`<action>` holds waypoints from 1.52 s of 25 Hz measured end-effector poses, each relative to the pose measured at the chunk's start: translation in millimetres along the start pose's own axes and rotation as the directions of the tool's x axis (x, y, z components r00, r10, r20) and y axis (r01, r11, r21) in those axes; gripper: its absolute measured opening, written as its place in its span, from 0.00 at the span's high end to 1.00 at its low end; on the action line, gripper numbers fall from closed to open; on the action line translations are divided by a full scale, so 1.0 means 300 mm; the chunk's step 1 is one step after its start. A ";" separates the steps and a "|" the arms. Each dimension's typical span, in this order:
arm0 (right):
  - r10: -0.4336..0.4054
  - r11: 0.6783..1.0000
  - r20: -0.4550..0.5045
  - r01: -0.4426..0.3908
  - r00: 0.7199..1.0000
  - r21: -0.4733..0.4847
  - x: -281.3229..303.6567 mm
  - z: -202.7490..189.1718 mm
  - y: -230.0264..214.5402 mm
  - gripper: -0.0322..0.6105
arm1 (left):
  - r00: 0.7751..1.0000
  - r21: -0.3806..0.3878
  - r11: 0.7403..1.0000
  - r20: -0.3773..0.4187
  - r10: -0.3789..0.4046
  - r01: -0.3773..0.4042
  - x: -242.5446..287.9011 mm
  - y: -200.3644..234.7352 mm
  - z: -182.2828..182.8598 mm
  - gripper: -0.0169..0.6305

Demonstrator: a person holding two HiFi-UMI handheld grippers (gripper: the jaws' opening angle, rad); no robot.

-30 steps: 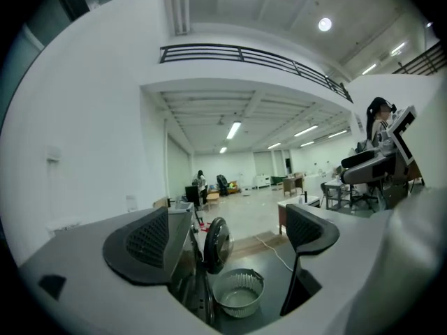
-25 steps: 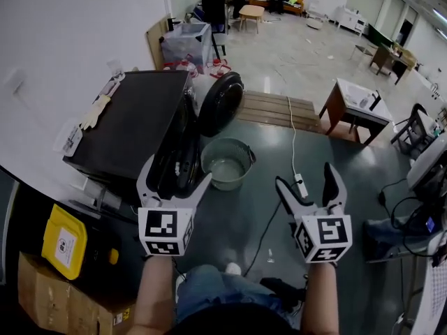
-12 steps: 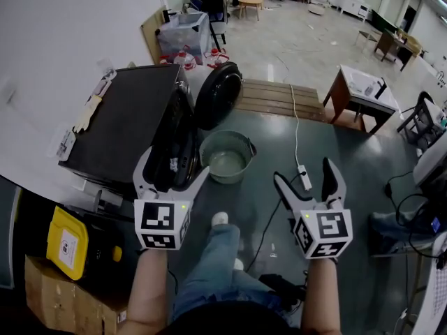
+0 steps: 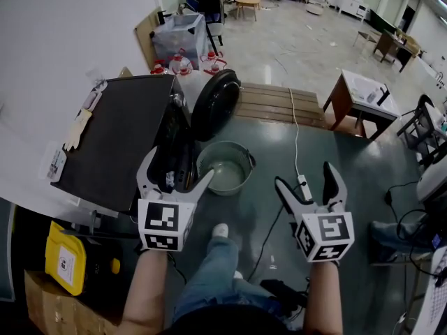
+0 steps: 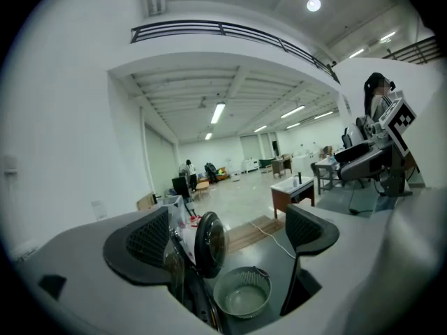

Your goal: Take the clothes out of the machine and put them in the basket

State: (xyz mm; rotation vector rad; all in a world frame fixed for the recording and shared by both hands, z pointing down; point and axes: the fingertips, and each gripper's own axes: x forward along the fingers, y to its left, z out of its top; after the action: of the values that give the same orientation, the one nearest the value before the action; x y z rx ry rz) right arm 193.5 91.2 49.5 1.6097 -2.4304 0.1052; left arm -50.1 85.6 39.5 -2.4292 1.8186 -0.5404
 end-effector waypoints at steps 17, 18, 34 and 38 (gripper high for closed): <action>0.007 1.000 -0.092 -0.008 0.996 -0.013 0.745 0.088 0.011 0.16 | 0.997 -0.055 0.996 -0.048 -0.067 0.064 0.625 0.385 -0.065 0.16; 0.009 1.000 -0.100 -0.010 0.995 -0.012 0.770 0.082 0.017 0.16 | 0.996 -0.060 0.996 -0.051 -0.071 0.068 0.644 0.395 -0.076 0.17; 0.047 0.999 -0.262 -0.045 0.964 0.012 0.884 -0.171 0.043 0.16 | 0.973 -0.170 0.980 -0.187 -0.135 0.104 0.771 0.326 -0.361 0.17; 0.073 0.997 -0.302 -0.068 0.951 0.025 0.891 -0.264 0.042 0.16 | 0.962 -0.191 0.976 -0.232 -0.146 0.102 0.777 0.268 -0.449 0.17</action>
State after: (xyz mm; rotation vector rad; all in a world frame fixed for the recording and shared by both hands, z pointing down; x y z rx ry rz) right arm 93.6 -130.0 187.4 1.3938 -2.2526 0.3549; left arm -109.0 -136.3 201.5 -2.7180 1.8850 -0.7491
